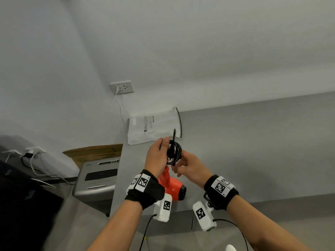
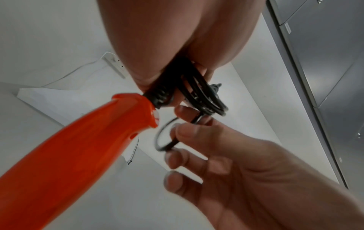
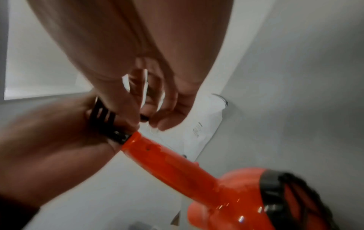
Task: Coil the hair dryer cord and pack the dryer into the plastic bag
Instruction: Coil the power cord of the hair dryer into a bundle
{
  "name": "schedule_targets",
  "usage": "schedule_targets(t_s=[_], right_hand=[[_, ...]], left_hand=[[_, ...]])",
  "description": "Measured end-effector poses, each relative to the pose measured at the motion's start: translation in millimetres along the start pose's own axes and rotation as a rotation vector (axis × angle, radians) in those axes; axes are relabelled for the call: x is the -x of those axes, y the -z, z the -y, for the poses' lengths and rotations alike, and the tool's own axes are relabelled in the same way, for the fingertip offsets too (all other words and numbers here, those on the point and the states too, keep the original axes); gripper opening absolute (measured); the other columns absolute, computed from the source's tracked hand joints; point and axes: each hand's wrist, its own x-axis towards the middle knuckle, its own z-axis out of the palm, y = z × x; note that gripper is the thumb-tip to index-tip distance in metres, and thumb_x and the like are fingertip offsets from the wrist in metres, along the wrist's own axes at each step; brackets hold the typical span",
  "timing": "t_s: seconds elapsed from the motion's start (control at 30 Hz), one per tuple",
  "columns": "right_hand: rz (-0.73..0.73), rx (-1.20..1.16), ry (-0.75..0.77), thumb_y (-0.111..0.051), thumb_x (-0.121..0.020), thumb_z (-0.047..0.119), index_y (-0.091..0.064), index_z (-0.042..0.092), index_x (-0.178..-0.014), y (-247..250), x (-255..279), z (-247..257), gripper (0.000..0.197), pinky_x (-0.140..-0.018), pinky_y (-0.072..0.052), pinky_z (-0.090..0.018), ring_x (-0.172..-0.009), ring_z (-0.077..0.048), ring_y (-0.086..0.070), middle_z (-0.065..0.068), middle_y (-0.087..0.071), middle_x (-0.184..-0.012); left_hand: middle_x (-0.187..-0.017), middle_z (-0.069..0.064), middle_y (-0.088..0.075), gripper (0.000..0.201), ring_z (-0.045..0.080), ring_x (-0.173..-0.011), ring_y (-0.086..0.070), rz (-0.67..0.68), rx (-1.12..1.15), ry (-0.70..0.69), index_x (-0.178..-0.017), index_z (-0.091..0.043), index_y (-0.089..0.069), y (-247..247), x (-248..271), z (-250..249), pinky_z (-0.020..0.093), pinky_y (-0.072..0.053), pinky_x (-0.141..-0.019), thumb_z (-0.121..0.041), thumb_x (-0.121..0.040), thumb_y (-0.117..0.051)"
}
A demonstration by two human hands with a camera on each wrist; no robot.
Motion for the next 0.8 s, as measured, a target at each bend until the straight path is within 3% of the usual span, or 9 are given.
schedule_targets(t_s=[0.07,0.13,0.2,0.27,0.33,0.4,0.5,0.63,0.8], right_hand=[[-0.174,0.210,0.040,-0.072,-0.086,0.007,-0.068,0.014,-0.099,0.4,-3.9,1.3,0.015,-0.064,-0.062,-0.035,-0.069,-0.027,-0.069,-0.014,-0.068,-0.093],[-0.381,0.232,0.084,-0.068,-0.088,0.002,-0.063,0.020,-0.086,-1.3,-5.2,0.7,0.018,-0.056,-0.061,-0.029,-0.069,-0.028,-0.068,-0.014,-0.061,-0.093],[-0.514,0.128,0.094,-0.061,-0.091,-0.001,-0.058,0.022,-0.086,-4.0,-4.2,-0.9,0.024,-0.056,-0.062,-0.029,-0.066,-0.026,-0.069,-0.016,-0.058,-0.091],[-0.547,-0.018,0.091,-0.056,-0.093,-0.003,-0.055,0.017,-0.094,-6.1,-1.4,-0.2,0.020,-0.065,-0.064,-0.034,-0.067,-0.020,-0.072,-0.013,-0.061,-0.091],[-0.525,-0.196,0.085,-0.056,-0.092,-0.006,-0.049,0.017,-0.103,-7.1,1.1,3.6,0.026,-0.074,-0.064,-0.040,-0.074,-0.017,-0.073,-0.008,-0.065,-0.093],[-0.448,-0.430,0.064,-0.060,-0.090,-0.008,-0.048,0.020,-0.117,-6.4,2.2,9.7,0.041,-0.079,-0.062,-0.045,-0.084,-0.024,-0.074,-0.010,-0.068,-0.097],[-0.296,-0.639,0.052,-0.060,-0.092,-0.008,-0.048,0.023,-0.136,-3.2,4.1,16.7,0.055,-0.080,-0.060,-0.050,-0.096,-0.032,-0.072,-0.014,-0.071,-0.104],[-0.116,-0.637,0.090,-0.057,-0.093,-0.011,-0.046,0.025,-0.143,-0.5,7.8,21.2,0.063,-0.076,-0.059,-0.049,-0.101,-0.030,-0.069,-0.014,-0.068,-0.119],[-0.056,-0.478,0.112,-0.060,-0.092,-0.009,-0.043,0.039,-0.145,-0.9,5.9,23.0,0.073,-0.077,-0.053,-0.040,-0.084,-0.020,-0.064,-0.016,-0.061,-0.130]], left_hand=[[-0.077,0.008,-0.067,0.038,0.023,-0.072,-0.063,-0.001,-0.007,-0.004,-0.078,-0.023,-0.064,-0.9,2.0,-2.6,0.045,-0.054,-0.073,-0.045,-0.103,-0.046],[-0.069,0.005,-0.066,0.040,0.017,-0.059,-0.055,-0.004,-0.022,-0.005,-0.070,-0.031,-0.061,-1.5,1.4,-4.2,0.041,-0.048,-0.063,-0.049,-0.102,-0.046],[-0.072,0.010,-0.071,0.042,0.015,-0.055,-0.054,-0.001,-0.046,-0.001,-0.072,-0.027,-0.062,-2.2,0.2,-4.2,0.037,-0.046,-0.059,-0.053,-0.100,-0.045],[-0.072,0.009,-0.070,0.047,0.019,-0.056,-0.057,-0.006,-0.073,-0.005,-0.079,-0.019,-0.064,-2.7,-0.1,-4.7,0.040,-0.048,-0.060,-0.056,-0.099,-0.042],[-0.077,0.006,-0.073,0.050,0.026,-0.068,-0.066,-0.015,-0.097,-0.002,-0.084,-0.018,-0.068,-3.2,-1.2,-3.5,0.044,-0.053,-0.068,-0.056,-0.100,-0.040],[-0.084,0.005,-0.075,0.048,0.025,-0.082,-0.071,-0.023,-0.106,0.009,-0.089,-0.019,-0.072,-2.7,-2.3,-2.0,0.043,-0.055,-0.077,-0.052,-0.102,-0.039],[-0.084,0.007,-0.073,0.047,0.025,-0.085,-0.069,-0.047,-0.143,-0.004,-0.090,-0.016,-0.070,-3.1,-2.7,0.2,0.047,-0.056,-0.080,-0.049,-0.103,-0.039],[-0.083,0.011,-0.070,0.041,0.027,-0.081,-0.067,-0.100,-0.178,-0.018,-0.090,-0.009,-0.066,-6.1,-2.2,-2.0,0.048,-0.056,-0.077,-0.036,-0.107,-0.040],[-0.085,0.009,-0.067,0.033,0.027,-0.082,-0.066,-0.098,-0.188,-0.013,-0.090,-0.009,-0.062,-4.4,-4.2,-0.5,0.032,-0.052,-0.068,-0.024,-0.108,-0.039]])
